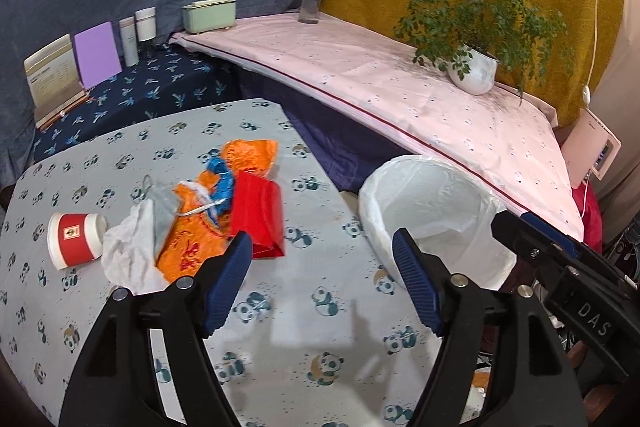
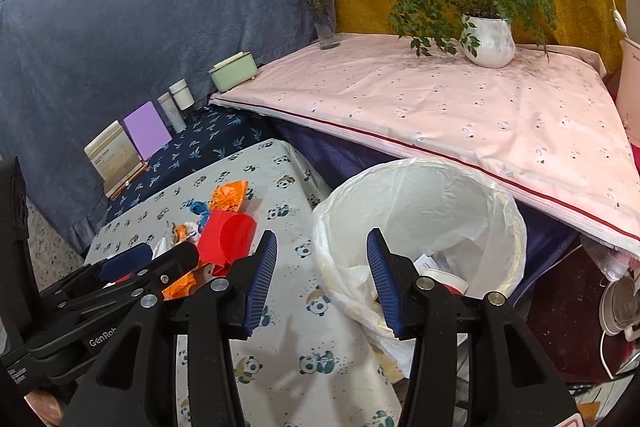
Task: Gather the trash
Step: 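Move both grippers back over the table toward the small red cup, then grasp the white tissue with the left gripper while the right gripper grasps the orange plastic bag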
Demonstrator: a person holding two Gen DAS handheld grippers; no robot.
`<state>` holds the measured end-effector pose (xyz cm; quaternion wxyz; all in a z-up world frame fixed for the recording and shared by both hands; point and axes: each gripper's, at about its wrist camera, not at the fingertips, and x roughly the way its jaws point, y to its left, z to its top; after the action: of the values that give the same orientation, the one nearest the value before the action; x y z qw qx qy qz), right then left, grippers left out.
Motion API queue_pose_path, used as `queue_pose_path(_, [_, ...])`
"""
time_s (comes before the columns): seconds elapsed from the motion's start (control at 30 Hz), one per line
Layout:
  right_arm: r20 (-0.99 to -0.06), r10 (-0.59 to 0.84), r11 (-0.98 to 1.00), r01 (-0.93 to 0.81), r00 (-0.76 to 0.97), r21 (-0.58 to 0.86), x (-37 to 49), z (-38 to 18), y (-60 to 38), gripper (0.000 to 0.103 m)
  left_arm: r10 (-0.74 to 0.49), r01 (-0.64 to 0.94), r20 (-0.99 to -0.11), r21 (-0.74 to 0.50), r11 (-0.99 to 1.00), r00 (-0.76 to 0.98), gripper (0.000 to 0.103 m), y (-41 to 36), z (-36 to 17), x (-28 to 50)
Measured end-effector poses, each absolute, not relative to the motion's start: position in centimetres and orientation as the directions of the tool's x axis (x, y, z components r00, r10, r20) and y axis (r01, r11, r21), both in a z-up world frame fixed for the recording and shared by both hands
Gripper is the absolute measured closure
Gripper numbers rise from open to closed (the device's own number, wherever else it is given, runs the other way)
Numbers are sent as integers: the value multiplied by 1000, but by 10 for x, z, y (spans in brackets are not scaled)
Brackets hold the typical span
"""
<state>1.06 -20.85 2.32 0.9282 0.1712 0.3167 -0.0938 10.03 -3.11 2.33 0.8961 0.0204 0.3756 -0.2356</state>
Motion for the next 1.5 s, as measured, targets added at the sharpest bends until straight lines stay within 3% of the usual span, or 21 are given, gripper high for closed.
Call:
queue_pose_path(0.37, [-642,6,954,188,767,234,37,18,-154,56,-317,294,-704,-160,942,635,27,44,6,118])
queue_pose_path(0.87, [-716,129,974,48,686,221,83,-18,-71,56,-197,110,-757,-165,980,623,27,135,-32,138])
queue_pose_path(1.5, [-790,169,973,27,589,228,146,-66,-43,56,-223,76,-815,-216,973,535,20,146,-74,187])
